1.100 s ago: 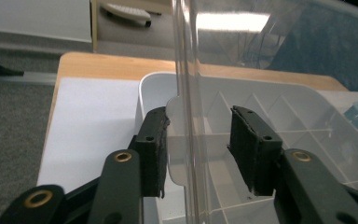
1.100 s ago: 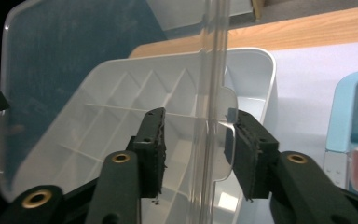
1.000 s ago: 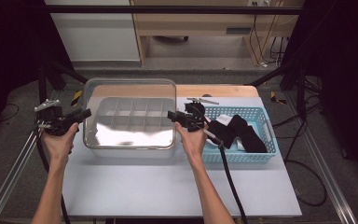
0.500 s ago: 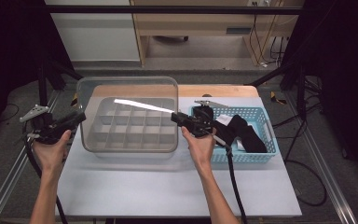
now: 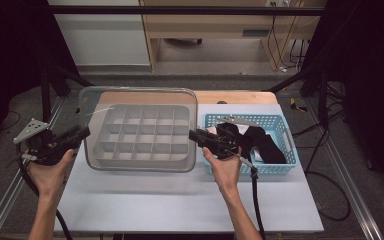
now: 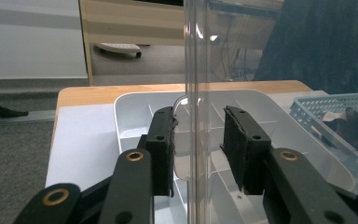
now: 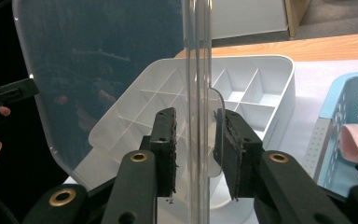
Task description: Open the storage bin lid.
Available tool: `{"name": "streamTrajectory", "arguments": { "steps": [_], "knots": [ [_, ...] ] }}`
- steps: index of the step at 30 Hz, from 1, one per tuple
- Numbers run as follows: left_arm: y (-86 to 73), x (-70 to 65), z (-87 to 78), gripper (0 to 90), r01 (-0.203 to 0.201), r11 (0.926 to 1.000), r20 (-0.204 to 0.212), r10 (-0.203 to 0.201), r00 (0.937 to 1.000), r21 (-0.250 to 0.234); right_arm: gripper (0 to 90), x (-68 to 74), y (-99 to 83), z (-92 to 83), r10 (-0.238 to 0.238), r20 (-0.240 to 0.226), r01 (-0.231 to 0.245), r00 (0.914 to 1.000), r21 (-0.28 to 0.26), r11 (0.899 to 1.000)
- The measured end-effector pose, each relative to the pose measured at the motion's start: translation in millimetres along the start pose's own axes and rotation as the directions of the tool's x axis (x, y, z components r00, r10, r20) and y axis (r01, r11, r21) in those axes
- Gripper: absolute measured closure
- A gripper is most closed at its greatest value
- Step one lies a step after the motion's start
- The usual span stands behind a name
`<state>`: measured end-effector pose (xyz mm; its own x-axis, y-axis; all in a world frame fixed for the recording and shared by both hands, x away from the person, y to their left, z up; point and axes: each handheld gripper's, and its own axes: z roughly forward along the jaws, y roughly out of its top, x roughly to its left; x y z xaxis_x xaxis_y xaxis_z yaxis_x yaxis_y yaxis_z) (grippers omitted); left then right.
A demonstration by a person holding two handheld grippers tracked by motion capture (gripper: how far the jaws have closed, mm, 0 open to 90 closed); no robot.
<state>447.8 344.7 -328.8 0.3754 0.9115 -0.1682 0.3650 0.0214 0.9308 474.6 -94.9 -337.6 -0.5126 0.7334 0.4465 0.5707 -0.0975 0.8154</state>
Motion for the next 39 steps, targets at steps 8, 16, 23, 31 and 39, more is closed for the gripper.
{"name": "streamTrajectory", "arguments": {
  "steps": [8, 16, 23, 31, 39],
  "knots": [
    [-6.8, -15.2, -9.3, 63.5, -0.01, 0.9998, -0.003, 0.01, 0.9999, 0.017, 69.0, 5.8, -2.5, -18.2, -0.048, 0.014, 0.048, 0.9987, -0.009, 0.999],
    [-15.8, -31.6, -24.8, 64.3, -0.008, 1.0, 0.009, 0.008, 0.9999, -0.001, 70.0, 8.1, -13.3, -42.0, -0.053, -0.008, 0.053, 0.9986, -0.011, 0.999],
    [-26.6, -41.6, -35.2, 64.6, -0.013, 0.9998, 0.009, 0.013, 0.9999, 0.011, 70.3, 5.5, -29.7, -52.2, -0.032, -0.026, 0.032, 0.9991, 0.003, 0.999],
    [-44.9, -47.6, -51.4, 65.3, -0.006, 0.9997, 0.018, 0.006, 0.9998, 0.024, 70.3, 10.2, -50.9, -64.7, -0.027, -0.039, 0.028, 0.9989, 0.025, 0.999],
    [-69.6, -43.2, -60.6, 65.3, 0.023, 0.9983, 0.018, -0.024, 0.9996, 0.054, 71.0, 17.8, -63.3, -66.2, -0.044, -0.041, 0.046, 0.9982, 0.055, 0.997]
  ]
}}
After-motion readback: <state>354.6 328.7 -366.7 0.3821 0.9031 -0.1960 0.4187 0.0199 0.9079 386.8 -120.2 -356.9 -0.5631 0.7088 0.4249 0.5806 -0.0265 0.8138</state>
